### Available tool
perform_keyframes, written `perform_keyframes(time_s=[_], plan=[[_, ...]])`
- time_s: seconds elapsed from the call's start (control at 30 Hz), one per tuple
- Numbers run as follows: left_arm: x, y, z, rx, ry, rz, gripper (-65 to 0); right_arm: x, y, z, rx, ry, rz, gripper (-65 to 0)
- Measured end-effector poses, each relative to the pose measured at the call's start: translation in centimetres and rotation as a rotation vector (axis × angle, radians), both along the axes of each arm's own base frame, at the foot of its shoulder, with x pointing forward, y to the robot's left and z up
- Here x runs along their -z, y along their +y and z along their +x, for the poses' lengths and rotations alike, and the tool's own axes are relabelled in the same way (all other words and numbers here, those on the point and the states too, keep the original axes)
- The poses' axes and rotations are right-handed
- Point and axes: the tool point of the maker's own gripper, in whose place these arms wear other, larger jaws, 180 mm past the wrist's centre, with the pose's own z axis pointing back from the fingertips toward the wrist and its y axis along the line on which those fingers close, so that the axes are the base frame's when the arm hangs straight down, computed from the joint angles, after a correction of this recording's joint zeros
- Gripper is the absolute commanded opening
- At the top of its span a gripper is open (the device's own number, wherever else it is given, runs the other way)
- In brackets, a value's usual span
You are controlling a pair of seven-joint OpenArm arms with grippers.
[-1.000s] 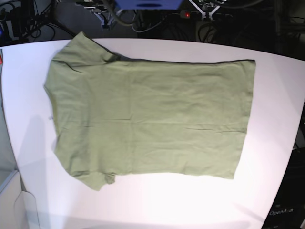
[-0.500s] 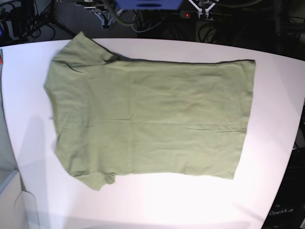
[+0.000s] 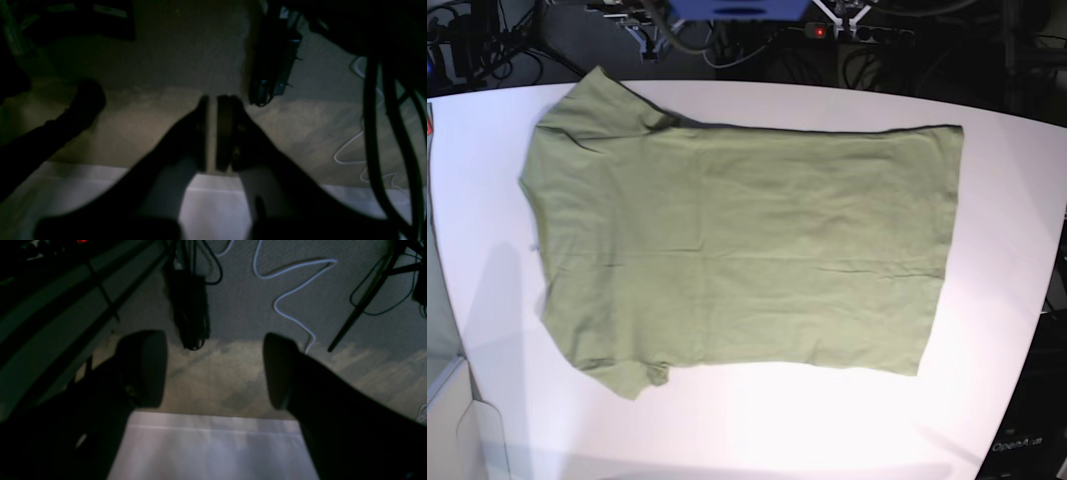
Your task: Fold the T-shirt properly
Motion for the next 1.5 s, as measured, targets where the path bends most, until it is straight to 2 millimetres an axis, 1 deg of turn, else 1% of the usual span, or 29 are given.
perform_keyframes(time_s=[0.17,0.4,0.5,0.6,0.7,0.77,0.87,0.97,1.03,1.2,1.43,1.5], plan=[[0.0,0.2,0.1,0.001,-0.002,0.002,-61.6,0.0,0.0,0.0,0.000,0.000,0.000,-20.7],[-0.1,2.2,0.1,0.008,-0.001,0.038,-61.6,0.0,0.0,0.0,0.000,0.000,0.000,-20.3],[0.0,2.1,0.1,0.008,-0.001,0.035,-61.6,0.0,0.0,0.0,0.000,0.000,0.000,-20.5],[0.0,1.7,0.2,0.008,-0.002,0.025,-61.6,0.0,0.2,0.8,0.000,-0.006,0.004,-20.5],[0.0,1.7,0.1,0.007,-0.001,0.025,-61.6,0.0,0.2,2.6,0.000,-0.038,0.003,-20.3],[0.0,1.8,0.4,0.007,-0.003,0.026,-61.6,0.0,0.1,3.1,0.000,-0.051,0.001,-20.3],[0.0,1.8,0.7,0.007,-0.009,0.027,-61.6,0.0,-0.1,2.7,-0.004,-0.040,-0.002,-20.3],[0.0,1.8,0.8,0.007,-0.009,0.026,-61.6,0.0,-1.1,1.9,-0.001,-0.027,-0.016,-20.3],[0.0,1.8,0.8,0.008,-0.009,0.027,-61.6,0.0,-1.5,2.0,-0.001,-0.028,-0.022,-20.3],[0.0,1.8,0.8,0.009,-0.010,0.026,-61.7,0.0,-1.3,2.4,-0.001,-0.037,-0.019,-20.6],[0.0,1.8,0.8,0.014,-0.010,0.026,-61.7,0.0,-1.3,2.2,-0.001,-0.032,-0.019,-20.7],[0.0,1.9,0.8,0.014,-0.010,0.027,-61.7,0.0,-1.3,2.1,-0.003,-0.030,-0.019,-22.1]])
